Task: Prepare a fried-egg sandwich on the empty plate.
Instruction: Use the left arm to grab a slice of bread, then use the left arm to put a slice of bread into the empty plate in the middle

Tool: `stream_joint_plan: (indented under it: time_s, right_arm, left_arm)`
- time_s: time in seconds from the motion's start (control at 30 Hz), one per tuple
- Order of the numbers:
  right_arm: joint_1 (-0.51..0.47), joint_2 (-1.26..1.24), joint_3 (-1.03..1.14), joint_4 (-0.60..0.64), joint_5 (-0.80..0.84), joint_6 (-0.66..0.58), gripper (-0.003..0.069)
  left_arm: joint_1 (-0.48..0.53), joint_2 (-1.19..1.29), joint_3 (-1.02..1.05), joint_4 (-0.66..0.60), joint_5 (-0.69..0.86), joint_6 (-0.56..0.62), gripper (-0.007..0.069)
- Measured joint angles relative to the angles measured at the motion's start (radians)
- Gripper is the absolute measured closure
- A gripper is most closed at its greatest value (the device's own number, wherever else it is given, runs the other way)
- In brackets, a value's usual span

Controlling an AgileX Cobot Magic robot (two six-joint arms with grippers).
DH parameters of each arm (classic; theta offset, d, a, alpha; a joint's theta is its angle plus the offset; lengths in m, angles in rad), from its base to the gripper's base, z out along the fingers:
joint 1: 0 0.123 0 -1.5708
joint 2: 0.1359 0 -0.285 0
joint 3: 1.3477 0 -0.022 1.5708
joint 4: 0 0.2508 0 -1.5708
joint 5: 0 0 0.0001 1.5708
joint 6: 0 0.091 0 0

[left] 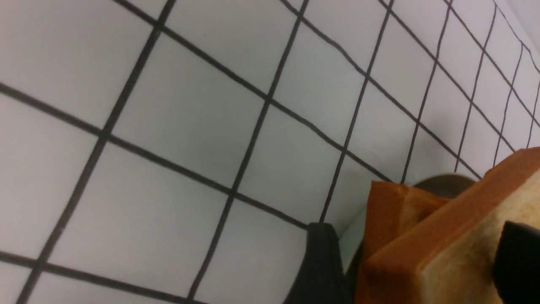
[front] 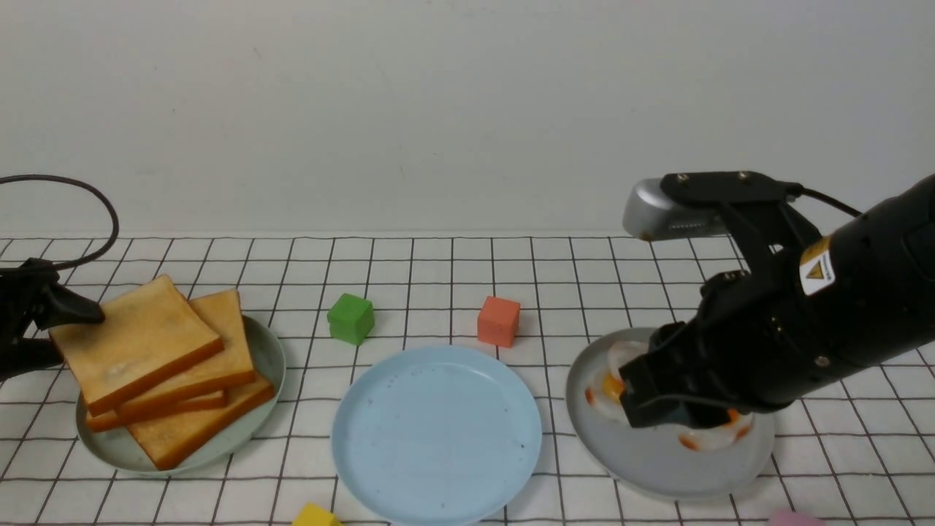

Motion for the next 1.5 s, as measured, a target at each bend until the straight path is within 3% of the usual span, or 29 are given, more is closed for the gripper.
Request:
stream_joint_plan:
  time_s: [0.13, 0.23, 0.37, 0.43, 0.53, 0.67, 0.7, 0.83, 0.9, 1.07, 1.23, 1.5]
  right_arm:
    - [0.0, 0.0, 0.0, 0.002, 0.0, 0.0, 0.0418]
    - [0.0, 0.0, 0.0, 0.002, 0.002, 0.0, 0.0418]
    - [0.0, 0.0, 0.0, 0.001, 0.004, -0.001, 0.0418]
    - [0.0, 0.0, 0.0, -0.002, 0.005, -0.001, 0.0418]
    - [0.0, 0.0, 0.0, -0.005, 0.012, -0.001, 0.0418]
    - [0.0, -0.013, 0.0, -0.02, 0.016, 0.01, 0.0418]
    - [0.0, -0.024, 0.0, -0.038, 0.018, 0.027, 0.0418]
    - [0.0, -0.063, 0.0, -0.154, 0.036, 0.126, 0.0418]
    - [0.0, -0.078, 0.0, -0.211, 0.054, 0.152, 0.0418]
    - [0.0, -0.096, 0.0, -0.267, 0.113, 0.175, 0.0418]
    - [0.0, -0.096, 0.0, -0.233, 0.119, 0.177, 0.0418]
    - [0.0, -0.096, 0.0, -0.229, 0.112, 0.177, 0.0418]
  left_arm:
    - [0.0, 0.0, 0.0, -0.036, 0.0, 0.052, 0.0157]
    - [0.0, 0.0, 0.0, -0.042, 0.0, 0.079, 0.0295]
    - [0.017, 0.0, 0.0, -0.049, 0.03, 0.067, 0.0532]
    - [0.032, -0.009, 0.0, -0.049, 0.047, 0.055, 0.0575]
    - [0.059, -0.037, 0.0, -0.051, 0.068, 0.057, 0.0569]
    - [0.092, -0.115, 0.0, -0.144, 0.172, 0.121, 0.0568]
    - [0.088, -0.142, 0.0, -0.213, 0.261, 0.169, 0.0568]
    - [-0.022, -0.21, 0.0, -0.29, 0.45, 0.256, 0.0568]
    - [-0.117, -0.23, 0.0, -0.272, 0.458, 0.265, 0.0568]
    - [-0.38, -0.212, 0.0, -0.1, 0.319, 0.212, 0.0568]
    - [-0.558, -0.117, 0.0, -0.049, 0.126, 0.074, 0.0568]
    - [-0.698, -0.006, 0.0, -0.065, -0.078, 0.085, 0.0568]
